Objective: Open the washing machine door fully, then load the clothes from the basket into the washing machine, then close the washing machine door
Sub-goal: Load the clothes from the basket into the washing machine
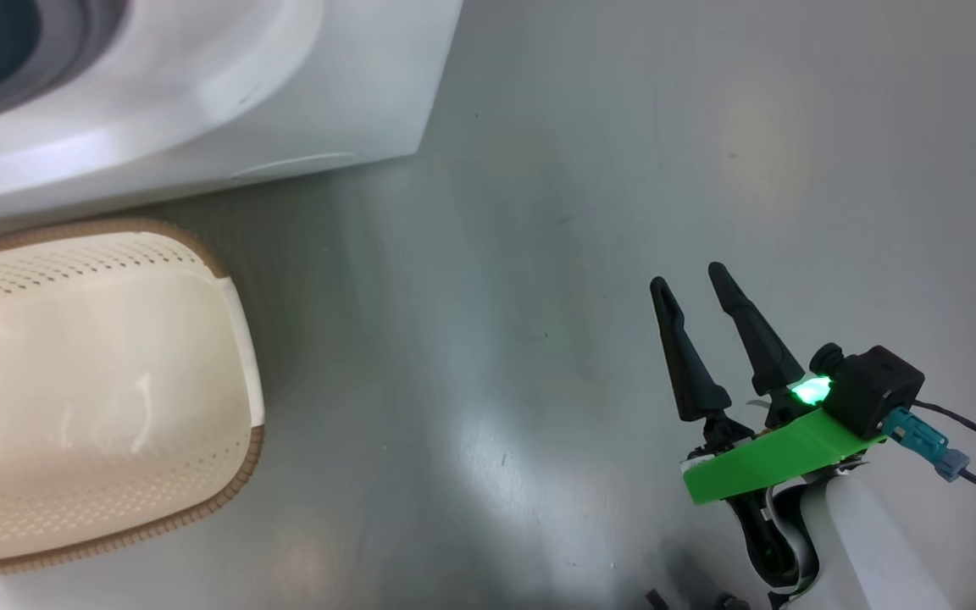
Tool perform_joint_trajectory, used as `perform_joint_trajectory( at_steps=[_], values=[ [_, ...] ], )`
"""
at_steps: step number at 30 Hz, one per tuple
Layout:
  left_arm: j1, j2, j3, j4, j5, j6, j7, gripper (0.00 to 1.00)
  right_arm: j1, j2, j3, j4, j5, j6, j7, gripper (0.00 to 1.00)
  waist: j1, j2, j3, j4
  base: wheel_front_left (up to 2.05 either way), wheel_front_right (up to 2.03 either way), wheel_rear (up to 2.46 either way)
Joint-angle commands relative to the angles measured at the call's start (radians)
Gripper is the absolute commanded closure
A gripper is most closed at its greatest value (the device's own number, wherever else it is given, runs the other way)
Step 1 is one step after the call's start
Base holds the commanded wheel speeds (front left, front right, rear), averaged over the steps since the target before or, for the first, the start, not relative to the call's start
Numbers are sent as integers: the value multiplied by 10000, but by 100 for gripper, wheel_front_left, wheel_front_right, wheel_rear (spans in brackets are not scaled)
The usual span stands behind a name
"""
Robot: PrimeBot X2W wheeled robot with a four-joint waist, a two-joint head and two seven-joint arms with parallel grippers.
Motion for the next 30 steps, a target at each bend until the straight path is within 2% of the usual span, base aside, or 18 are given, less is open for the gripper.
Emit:
perform_joint_trajectory(
  at_steps=[1,12,19,27,30],
  values=[
    [-286,575,133,-131,-27,-47,-49,100,57,53,245,-229,25,62,-48,0,0,0,196,-62,0,0,0],
    [-2267,1258,-463,584,-653,-173,320,100,-183,53,531,-315,336,62,-48,0,0,0,1075,-314,0,0,0],
    [-3503,2027,-1041,261,-1372,-181,767,100,-395,53,599,-429,567,62,-48,0,0,0,1797,-614,0,0,0],
    [-4426,2906,-1789,-253,-2021,-183,420,100,-647,53,845,-473,886,62,-48,0,0,0,2319,-788,0,0,0],
    [-4579,3060,-1941,-217,-2183,-183,378,100,-710,53,885,-467,921,62,-48,0,0,0,2392,-815,0,0,0]
  ],
)
